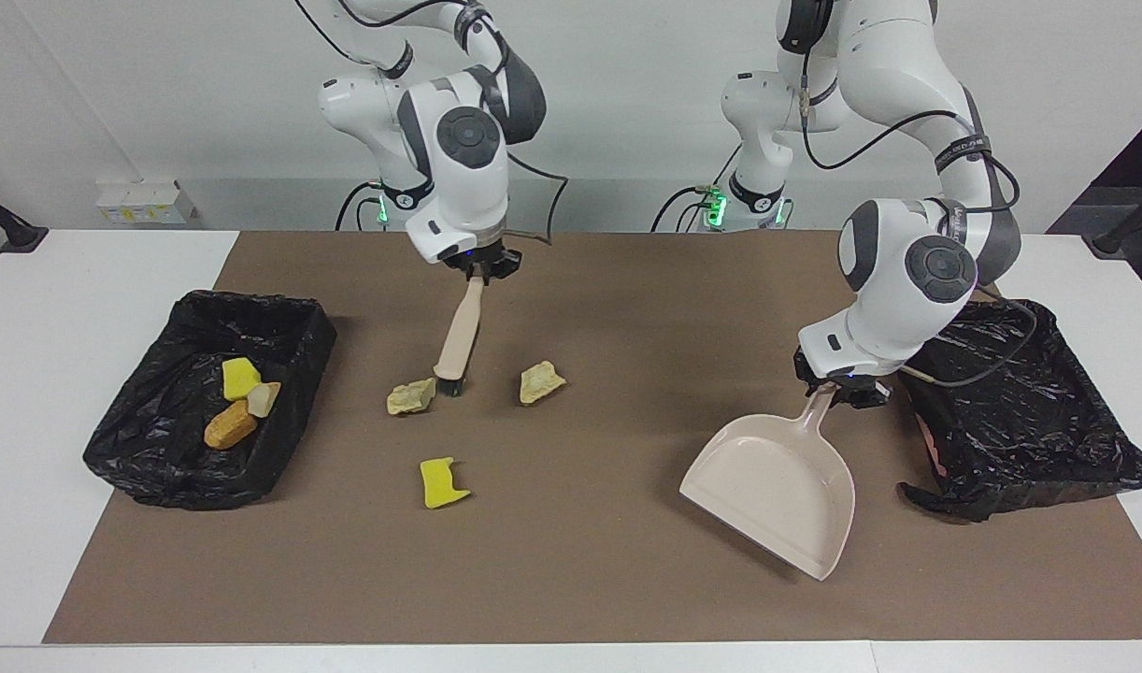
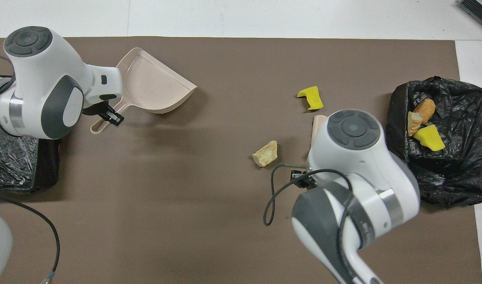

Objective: Sweep and dump trash in bin

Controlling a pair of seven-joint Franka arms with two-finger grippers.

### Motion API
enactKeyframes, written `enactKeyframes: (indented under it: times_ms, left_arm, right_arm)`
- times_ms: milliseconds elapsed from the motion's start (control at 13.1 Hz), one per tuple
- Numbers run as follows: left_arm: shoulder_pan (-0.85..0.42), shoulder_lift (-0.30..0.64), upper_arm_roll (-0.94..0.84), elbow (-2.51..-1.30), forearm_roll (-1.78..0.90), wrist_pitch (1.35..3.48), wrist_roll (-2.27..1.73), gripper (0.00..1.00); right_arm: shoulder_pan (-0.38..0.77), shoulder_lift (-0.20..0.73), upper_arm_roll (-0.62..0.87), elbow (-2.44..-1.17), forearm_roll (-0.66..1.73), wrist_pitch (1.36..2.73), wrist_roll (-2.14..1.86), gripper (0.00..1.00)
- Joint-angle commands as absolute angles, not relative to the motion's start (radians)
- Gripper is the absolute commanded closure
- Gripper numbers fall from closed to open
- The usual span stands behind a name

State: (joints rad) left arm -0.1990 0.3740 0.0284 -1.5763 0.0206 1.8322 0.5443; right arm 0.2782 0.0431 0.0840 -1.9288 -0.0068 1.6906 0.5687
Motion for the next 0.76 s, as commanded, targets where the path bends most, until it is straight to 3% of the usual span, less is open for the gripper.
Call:
enactKeyframes:
  times_ms: [0, 306, 688]
  left_arm:
    - [-0.201, 0.387, 0.014, -1.513, 0.093, 1.793, 0.606, 1.0]
    - [-0.204, 0.393, 0.005, -1.485, 0.118, 1.747, 0.658, 1.0]
    - [-0.273, 0.301, 0.006, -1.658, 0.136, 1.756, 0.977, 1.0]
  right_arm:
    - [0.143, 0.061, 0.1, -1.945, -0.047, 1.77, 0.453, 1.0]
    - [0.016, 0.069, 0.1, -1.993, -0.061, 1.894, 0.326, 1.0]
    - [0.002, 0.083, 0.1, -2.066, -0.277, 1.887, 0.143, 1.0]
